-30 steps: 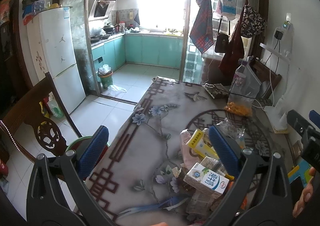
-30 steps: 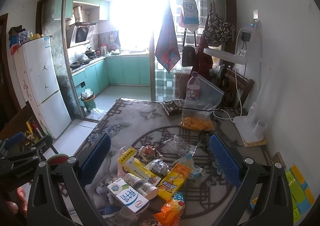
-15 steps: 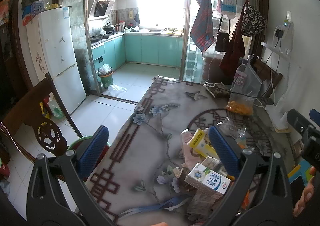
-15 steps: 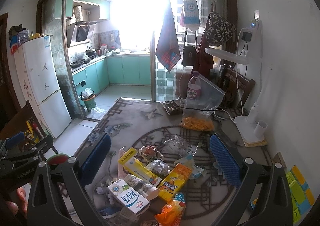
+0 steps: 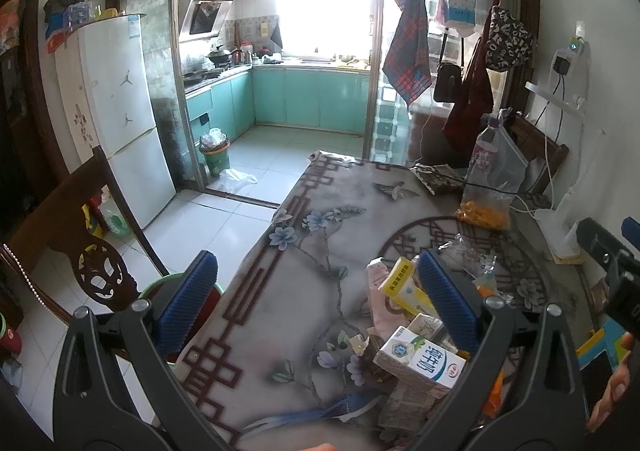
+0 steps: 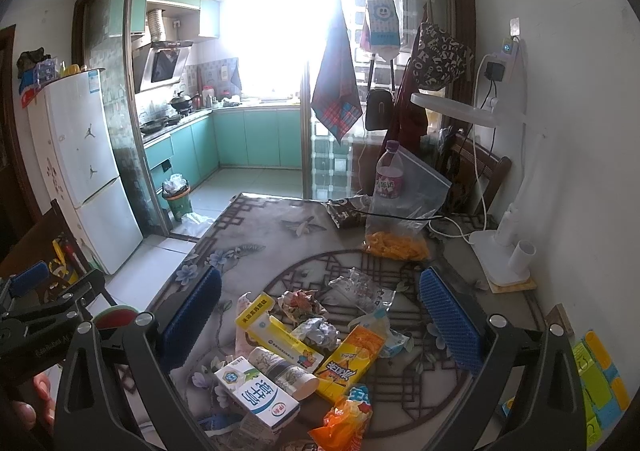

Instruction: Collect trash

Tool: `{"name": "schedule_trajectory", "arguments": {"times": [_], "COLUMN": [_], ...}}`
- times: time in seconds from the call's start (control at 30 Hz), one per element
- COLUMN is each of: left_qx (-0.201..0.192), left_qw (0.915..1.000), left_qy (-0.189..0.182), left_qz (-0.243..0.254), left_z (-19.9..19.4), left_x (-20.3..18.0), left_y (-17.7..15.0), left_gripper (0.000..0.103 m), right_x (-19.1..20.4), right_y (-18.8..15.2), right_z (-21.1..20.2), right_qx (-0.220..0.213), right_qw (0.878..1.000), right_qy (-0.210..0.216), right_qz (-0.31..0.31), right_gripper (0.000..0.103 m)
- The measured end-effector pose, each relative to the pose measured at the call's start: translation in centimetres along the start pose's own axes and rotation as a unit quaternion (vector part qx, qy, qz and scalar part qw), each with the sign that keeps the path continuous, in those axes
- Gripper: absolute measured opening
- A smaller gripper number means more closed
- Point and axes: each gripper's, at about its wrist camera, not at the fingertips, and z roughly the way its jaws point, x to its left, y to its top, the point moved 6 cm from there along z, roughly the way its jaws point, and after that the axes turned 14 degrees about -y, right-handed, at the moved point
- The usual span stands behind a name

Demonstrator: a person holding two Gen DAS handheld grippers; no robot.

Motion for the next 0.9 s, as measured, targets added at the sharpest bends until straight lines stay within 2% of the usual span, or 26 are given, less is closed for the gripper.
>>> {"name": "schedule_trajectory", "arguments": {"times": [0.7, 0.9], "left_qx": [-0.008, -0.008], "left_qw": [0.9999, 1.0000], "left_qy": [0.010, -0.001], "left_qz": [0.007, 0.004], "left_z": [-0.72, -0.74], "left_x": [0.05, -0.10], "left_y": [0.57, 0.69], "left_gripper": [0.098, 0.098], "right_x": [-0.10, -0.52], "right_y": [-0.34, -0.78], "right_z": [0.62, 0.68], "right_qx": [0.002, 0.003], "right_qw": [1.000, 1.000], "right_qy": [0.000, -0.004], "right_qz": [0.002, 0.007], "right_gripper": [0.096, 0.096]}}
